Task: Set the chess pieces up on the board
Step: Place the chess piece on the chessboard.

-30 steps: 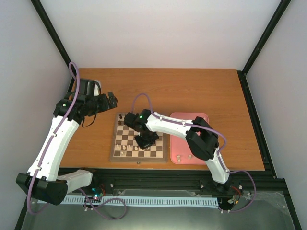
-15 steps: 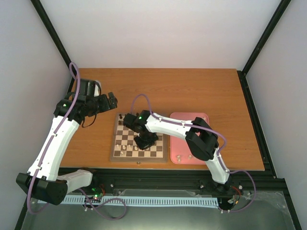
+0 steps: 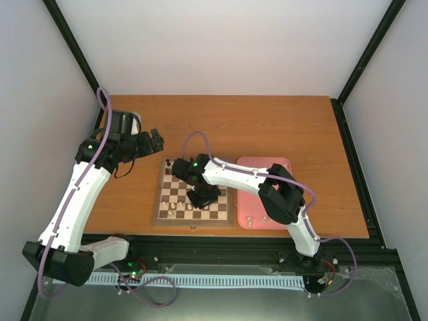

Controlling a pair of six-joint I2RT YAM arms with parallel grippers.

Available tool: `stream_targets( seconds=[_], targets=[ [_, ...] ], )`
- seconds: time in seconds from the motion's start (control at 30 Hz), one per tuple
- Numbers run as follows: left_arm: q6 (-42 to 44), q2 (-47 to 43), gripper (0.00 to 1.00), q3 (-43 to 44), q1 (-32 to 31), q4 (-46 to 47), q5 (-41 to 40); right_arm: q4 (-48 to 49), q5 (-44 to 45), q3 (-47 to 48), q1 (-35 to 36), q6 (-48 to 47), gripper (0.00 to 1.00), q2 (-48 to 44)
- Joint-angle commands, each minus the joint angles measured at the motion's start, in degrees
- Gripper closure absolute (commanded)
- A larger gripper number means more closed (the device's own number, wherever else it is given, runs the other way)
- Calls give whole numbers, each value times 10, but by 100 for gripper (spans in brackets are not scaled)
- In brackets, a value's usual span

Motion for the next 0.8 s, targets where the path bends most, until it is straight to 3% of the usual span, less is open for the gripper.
stream_targets(
  seconds=[0.0, 0.37, 0.57, 0.77],
  targets=[
    [11, -11, 0, 2, 4, -7, -5, -11, 1, 20, 7, 0, 72, 4],
    [9, -7, 0, 6, 4, -3, -2, -66, 44, 50, 5, 8, 66, -43],
    [8, -3, 0, 6, 4, -1, 0, -68, 64, -9, -24, 22, 64, -106],
    [7, -1, 0, 10, 4, -1, 0, -61, 83, -74, -97, 32, 63, -175]
  ],
)
